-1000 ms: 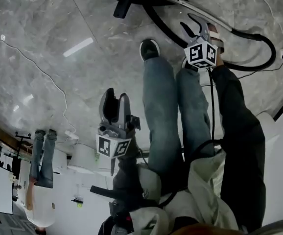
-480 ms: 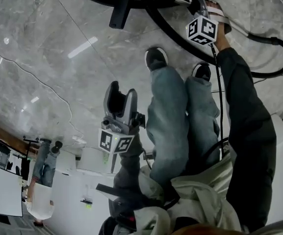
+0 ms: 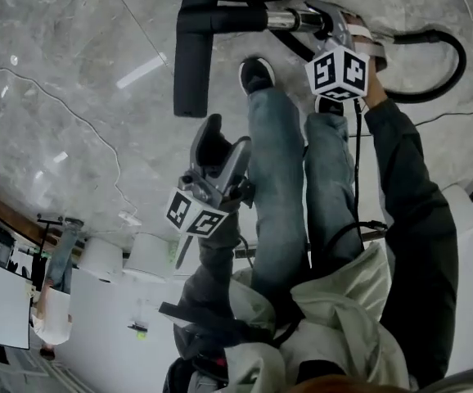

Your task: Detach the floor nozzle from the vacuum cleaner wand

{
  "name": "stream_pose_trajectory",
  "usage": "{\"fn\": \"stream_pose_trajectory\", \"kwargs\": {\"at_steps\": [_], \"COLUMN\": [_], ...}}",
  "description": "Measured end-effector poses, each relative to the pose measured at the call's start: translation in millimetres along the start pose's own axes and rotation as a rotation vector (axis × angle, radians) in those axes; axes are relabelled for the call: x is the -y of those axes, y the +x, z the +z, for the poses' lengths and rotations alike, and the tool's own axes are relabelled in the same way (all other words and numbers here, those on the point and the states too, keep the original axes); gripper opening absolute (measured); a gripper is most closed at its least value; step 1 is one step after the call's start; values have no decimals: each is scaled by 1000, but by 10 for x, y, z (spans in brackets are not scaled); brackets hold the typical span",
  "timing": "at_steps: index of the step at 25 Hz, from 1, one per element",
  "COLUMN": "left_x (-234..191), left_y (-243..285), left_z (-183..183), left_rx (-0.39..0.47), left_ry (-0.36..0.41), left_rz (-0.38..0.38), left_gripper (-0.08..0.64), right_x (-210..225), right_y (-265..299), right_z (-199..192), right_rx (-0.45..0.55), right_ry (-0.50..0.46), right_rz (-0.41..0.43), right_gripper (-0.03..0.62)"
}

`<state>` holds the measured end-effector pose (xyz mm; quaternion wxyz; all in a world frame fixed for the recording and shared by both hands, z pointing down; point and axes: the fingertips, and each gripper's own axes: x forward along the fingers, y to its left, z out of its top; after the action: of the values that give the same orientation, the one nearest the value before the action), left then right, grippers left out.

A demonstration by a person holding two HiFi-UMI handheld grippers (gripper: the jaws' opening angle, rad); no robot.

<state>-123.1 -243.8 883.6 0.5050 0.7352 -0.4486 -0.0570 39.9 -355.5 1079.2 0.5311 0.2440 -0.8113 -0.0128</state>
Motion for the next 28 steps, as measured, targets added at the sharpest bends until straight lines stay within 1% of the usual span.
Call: {"fn": "stream_pose_trajectory", "kwargs": {"at_steps": [2, 4, 5, 6, 7, 8, 10, 11, 12, 13, 14, 15, 16, 17, 19, 21, 22, 23, 24, 25, 26, 28], "left_x": [398, 914, 1192, 1449, 1668, 1853, 2164, 2296, 2395, 2456, 2499, 2558, 2663, 2819, 3226, 3627, 3803, 3962, 4112, 4256, 4389, 4628], "left_y": [79, 136, 143, 134, 113, 79, -45, -130, -225, -327, -428, -518, -600, -680, -832, -1005, -1101, -1188, -1261, -1325, -1397, -1615], "left_z": [86, 162, 199, 228, 236, 222, 163, 157, 200, 301, 456, 641, 819, 955, 1100, 1232, 1308, 1378, 1439, 1495, 1548, 1627], "left_rx": [44, 110, 147, 177, 195, 206, 227, 248, 283, 331, 393, 460, 517, 549, 558, 584, 601, 606, 594, 568, 538, 491], "left_ry": [-23, -30, -25, -13, 6, 37, 109, 132, 131, 98, 34, -40, -94, -107, -78, -87, -80, -51, -3, 47, 88, 131], "left_rz": [-50, -121, -157, -182, -190, -179, -122, -90, -62, -43, -40, -58, -90, -119, -170, -233, -256, -267, -274, -287, -309, -370], "left_gripper": [330, 360, 380, 382, 397, 430, 431, 431, 445, 456, 476, 477, 482, 491, 492, 488, 448, 338, 276, 249, 242, 236], "right_x": [-25, -71, -94, -120, -146, -163, -164, -160, -161, -174, -193, -215, -252, -313, -477, -609, -659, -685, -684, -669, -650, -642], "right_y": [-504, -1031, -1281, -1499, -1680, -1838, -2135, -2287, -2447, -2614, -2784, -2954, -3131, -3316, -3692, -4026, -4173, -4317, -4453, -4570, -4679, -4951], "right_z": [304, 587, 717, 826, 909, 976, 1066, 1077, 1075, 1069, 1065, 1071, 1082, 1094, 1124, 1184, 1230, 1294, 1369, 1444, 1527, 1726], "right_rx": [32, 89, 114, 129, 130, 119, 78, 56, 36, 24, 22, 26, 32, 35, 30, 33, 45, 62, 77, 88, 95, 101], "right_ry": [-42, -62, -56, -49, -47, -46, -34, -32, -36, -43, -53, -63, -71, -75, -61, -21, 5, 34, 64, 95, 127, 180], "right_rz": [-15, -16, -5, 15, 42, 70, 119, 135, 146, 150, 147, 139, 129, 123, 127, 129, 122, 108, 86, 55, 18, -51], "right_gripper": [88, 87, 87, 87, 87, 87, 88, 88, 89, 89, 91, 91, 91, 92, 94, 94, 94, 94, 94, 94, 95, 95]}}
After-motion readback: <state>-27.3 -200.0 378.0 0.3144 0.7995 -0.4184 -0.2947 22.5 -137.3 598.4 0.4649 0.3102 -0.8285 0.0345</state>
